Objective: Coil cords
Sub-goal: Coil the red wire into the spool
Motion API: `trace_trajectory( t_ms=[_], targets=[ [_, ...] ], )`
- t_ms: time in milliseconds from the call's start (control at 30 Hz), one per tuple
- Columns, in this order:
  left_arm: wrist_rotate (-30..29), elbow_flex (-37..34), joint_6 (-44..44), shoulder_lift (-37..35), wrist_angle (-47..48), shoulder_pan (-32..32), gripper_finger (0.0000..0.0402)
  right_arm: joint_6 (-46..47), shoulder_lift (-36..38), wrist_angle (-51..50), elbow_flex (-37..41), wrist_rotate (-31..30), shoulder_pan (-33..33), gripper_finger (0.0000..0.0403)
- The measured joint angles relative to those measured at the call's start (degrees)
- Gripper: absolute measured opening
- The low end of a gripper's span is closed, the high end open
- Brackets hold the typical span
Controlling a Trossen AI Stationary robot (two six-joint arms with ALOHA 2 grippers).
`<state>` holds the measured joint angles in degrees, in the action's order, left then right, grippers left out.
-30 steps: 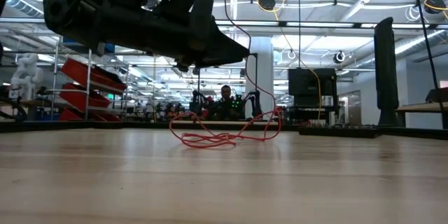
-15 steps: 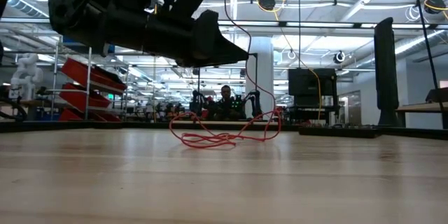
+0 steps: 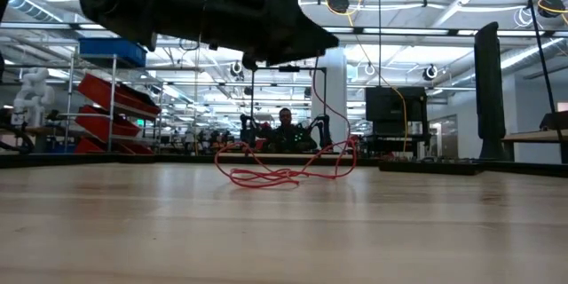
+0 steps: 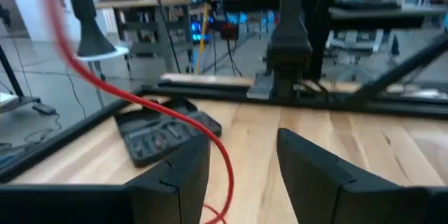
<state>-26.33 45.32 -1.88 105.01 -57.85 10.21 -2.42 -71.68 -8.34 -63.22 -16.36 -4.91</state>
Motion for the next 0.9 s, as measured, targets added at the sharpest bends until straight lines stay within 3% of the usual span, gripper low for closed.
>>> trace_trajectory(
  t_ms=[133,300,700,900],
  targets=[
    [-2.85,1.46,1.52,0.02,6.69,1.76,0.0171,0.04,0.00,-0.01,0.00,0.00,0.00,0.0000],
    [-8.53,1.38,1.48,0.02,7.95,3.47,0.0171,0.06,0.00,-0.04,0.00,0.02,0.00,0.0000],
    [-10.66,1.36,1.48,0.02,7.90,3.69,0.0170,0.04,0.00,-0.15,0.00,0.04,0.00,0.0000],
    [-14.34,1.33,1.43,0.02,7.87,3.33,0.0122,0.04,0.00,-0.15,0.00,0.02,0.00,0.0000]
  ],
)
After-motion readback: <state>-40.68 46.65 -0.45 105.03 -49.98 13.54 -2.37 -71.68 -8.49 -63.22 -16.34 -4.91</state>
